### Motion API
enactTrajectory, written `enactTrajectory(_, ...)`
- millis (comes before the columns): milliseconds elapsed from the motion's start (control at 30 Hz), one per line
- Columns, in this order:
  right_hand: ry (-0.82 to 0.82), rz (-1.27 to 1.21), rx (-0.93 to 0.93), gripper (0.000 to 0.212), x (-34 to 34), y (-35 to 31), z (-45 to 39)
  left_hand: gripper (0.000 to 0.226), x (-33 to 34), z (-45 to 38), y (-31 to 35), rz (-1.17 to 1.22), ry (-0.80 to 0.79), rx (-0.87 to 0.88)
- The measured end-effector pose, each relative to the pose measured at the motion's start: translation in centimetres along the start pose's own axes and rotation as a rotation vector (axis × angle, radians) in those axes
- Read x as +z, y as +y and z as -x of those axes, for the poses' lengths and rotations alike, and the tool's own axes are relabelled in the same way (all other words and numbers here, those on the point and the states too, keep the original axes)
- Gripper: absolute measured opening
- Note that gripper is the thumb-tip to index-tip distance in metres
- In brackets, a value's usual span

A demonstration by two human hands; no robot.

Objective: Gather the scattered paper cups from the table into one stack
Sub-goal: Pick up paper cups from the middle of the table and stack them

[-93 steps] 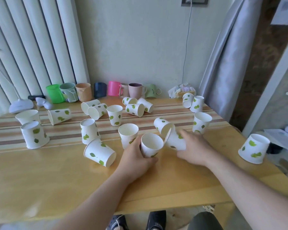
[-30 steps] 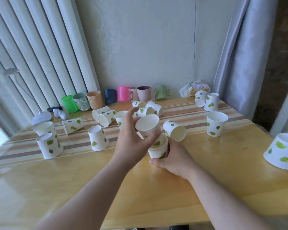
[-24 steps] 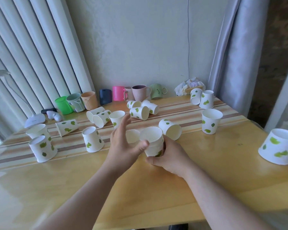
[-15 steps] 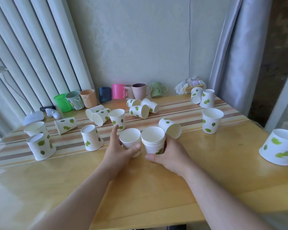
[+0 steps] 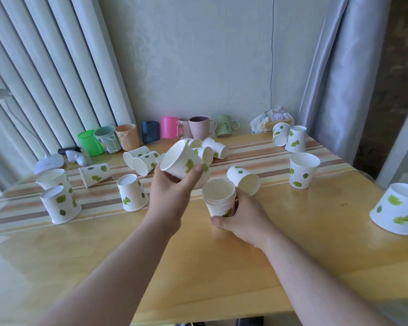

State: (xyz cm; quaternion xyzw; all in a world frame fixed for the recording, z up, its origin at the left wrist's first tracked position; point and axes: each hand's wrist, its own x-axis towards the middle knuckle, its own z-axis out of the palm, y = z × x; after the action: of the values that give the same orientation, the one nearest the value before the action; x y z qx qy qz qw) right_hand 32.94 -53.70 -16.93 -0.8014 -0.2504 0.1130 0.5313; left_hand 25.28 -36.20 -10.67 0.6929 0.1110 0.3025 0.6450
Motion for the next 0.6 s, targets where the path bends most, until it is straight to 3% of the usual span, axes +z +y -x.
enactTrajectory(133, 0.003, -0.001, -0.008, 0.053, -0.1, -0.4, 0.3, 0.073, 1.6, 0.8, 0.3, -0.107, -0.14, 0.007)
enactTrajectory(267, 0.015, 0.005, -0.004, 0.051, 0.0, -0.4, 0.6, 0.123, -0.1, 2.1, -1.5, -0.295, -0.32, -0.081)
enactTrajectory(300, 0.017, 0.014, 0.003, 0.051, 0.1, -0.4, 0.5, 0.126, -1.0, 2.4, -1.7, -0.329, -0.317, -0.06)
enactTrajectory(367, -0.008, 0.048, 0.029, 0.054, 0.0, -1.1, 0.0, 0.107, -3.4, 2.7, -1.9, -0.381, -0.223, 0.014)
enactTrajectory(467, -0.079, 0.115, 0.04, 0.061, 0.3, -2.9, -1.6, 0.069, -7.2, 1.9, -2.2, -0.445, 0.048, 0.04)
enactTrajectory(600, -0.123, 0.087, -0.036, 0.065, 4.3, -5.6, -4.0, 0.081, -11.6, -0.1, -2.5, -0.527, 0.326, -0.028)
